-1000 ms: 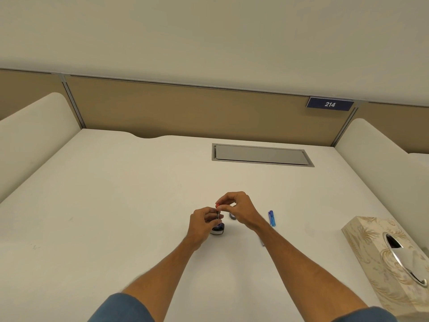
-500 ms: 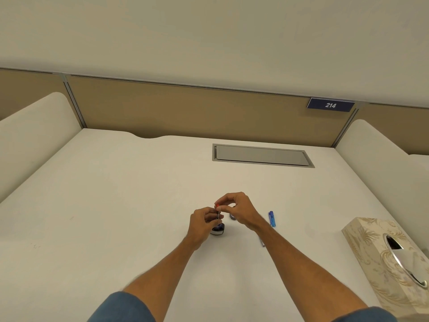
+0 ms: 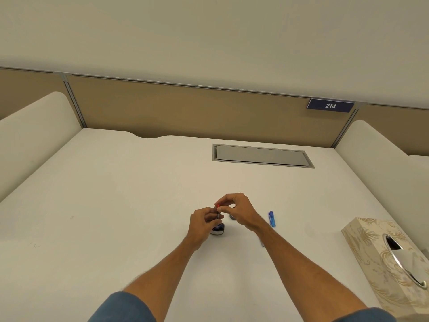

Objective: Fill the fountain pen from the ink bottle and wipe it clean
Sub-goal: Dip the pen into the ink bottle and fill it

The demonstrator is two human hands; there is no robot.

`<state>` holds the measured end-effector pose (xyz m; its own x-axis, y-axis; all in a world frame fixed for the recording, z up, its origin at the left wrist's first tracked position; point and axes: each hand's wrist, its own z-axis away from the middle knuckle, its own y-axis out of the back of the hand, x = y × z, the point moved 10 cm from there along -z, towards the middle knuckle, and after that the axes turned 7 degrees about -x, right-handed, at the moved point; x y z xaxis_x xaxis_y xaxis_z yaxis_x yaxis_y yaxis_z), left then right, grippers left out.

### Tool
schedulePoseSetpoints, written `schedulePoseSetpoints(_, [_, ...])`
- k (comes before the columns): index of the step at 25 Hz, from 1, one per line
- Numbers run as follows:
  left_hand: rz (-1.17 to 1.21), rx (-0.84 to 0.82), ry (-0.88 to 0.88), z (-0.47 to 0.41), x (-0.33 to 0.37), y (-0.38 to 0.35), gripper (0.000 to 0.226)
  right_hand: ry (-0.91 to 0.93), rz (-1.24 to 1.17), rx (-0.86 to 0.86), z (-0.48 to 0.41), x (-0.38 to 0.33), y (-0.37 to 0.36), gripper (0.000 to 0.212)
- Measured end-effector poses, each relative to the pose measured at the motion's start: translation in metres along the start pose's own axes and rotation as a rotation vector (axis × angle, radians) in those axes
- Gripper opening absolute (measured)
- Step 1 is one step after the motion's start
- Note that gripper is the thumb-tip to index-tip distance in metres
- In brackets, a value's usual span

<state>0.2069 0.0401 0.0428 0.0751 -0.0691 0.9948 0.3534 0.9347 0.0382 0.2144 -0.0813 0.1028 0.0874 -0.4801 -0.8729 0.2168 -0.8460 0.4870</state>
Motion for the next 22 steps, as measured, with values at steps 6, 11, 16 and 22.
schedulePoseSetpoints(6, [0.006, -0.001, 0.006, -0.0003, -0.001, 0.0003, 0.023, 0.009, -0.016, 0.004, 0.0008, -0.0027, 0.0019, 0.012])
schedulePoseSetpoints(11, [0.017, -0.002, 0.008, 0.0002, -0.0011, 0.0003, 0.024, -0.003, 0.001, 0.012, -0.0003, -0.0012, 0.0027, 0.01])
schedulePoseSetpoints(16, [0.007, 0.0, 0.0, -0.0004, -0.0007, 0.0007, 0.024, 0.004, -0.002, 0.031, -0.0003, -0.0035, 0.0042, 0.008])
schedulePoseSetpoints(22, [0.01, -0.003, 0.002, -0.0009, -0.0014, 0.0008, 0.025, -0.013, -0.02, 0.008, -0.0007, -0.0014, 0.0022, 0.012])
